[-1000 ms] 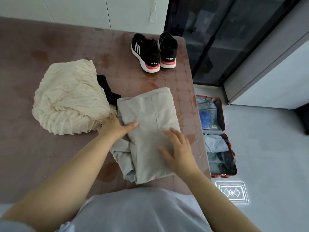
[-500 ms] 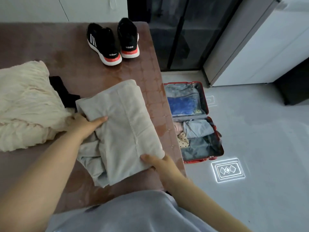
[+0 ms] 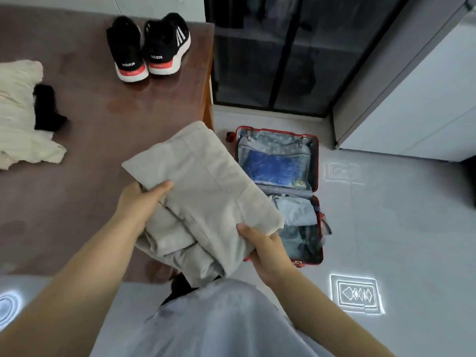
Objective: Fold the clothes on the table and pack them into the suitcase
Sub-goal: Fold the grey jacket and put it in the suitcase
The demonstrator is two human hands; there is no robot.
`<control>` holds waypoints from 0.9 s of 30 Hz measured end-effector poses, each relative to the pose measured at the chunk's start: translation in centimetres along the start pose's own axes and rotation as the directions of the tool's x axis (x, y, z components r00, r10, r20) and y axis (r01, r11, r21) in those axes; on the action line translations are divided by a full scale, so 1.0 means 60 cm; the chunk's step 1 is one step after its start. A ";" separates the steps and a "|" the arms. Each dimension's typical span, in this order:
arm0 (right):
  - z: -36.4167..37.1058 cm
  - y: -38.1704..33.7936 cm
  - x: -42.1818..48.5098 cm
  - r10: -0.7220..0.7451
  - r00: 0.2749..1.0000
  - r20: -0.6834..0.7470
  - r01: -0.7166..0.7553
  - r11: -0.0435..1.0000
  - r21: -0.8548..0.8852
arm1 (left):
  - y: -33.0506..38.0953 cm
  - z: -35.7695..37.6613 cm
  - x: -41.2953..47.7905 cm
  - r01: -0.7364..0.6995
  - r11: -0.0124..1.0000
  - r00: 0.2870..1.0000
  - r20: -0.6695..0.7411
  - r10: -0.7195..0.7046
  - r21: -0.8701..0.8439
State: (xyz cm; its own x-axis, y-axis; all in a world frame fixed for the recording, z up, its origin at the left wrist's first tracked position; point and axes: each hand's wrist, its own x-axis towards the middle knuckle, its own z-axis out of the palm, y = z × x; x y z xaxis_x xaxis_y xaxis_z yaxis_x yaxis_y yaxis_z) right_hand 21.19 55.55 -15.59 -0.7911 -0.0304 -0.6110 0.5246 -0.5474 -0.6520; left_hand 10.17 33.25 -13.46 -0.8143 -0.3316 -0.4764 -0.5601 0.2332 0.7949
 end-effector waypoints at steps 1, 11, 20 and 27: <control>-0.026 -0.003 -0.003 0.005 1.000 -0.002 -0.005 1.000 0.001 | 0.001 0.015 -0.022 -0.016 1.000 1.000 -0.001 0.016 0.005; -0.274 0.016 -0.020 0.056 0.921 -0.386 0.000 0.990 0.143 | 0.024 0.346 -0.034 -0.296 0.905 0.884 0.446 0.139 0.306; -0.593 0.155 0.193 0.076 0.864 -0.497 -0.045 0.996 0.074 | -0.166 0.789 0.144 -0.395 0.747 0.763 0.644 -0.058 0.535; -0.838 0.295 0.454 0.140 0.764 -0.630 -0.227 0.972 -0.060 | -0.447 1.056 0.323 -0.359 0.606 0.826 0.544 -0.148 0.710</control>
State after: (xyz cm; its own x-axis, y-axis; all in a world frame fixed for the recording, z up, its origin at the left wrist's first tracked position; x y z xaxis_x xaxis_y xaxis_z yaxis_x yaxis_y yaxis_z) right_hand 24.75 87.11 -66.34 -0.3330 0.4269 -0.8408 0.7088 -0.4747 -0.5217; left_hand -0.26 78.49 -67.85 -0.6726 0.1888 -0.7155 -0.1553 0.9093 0.3860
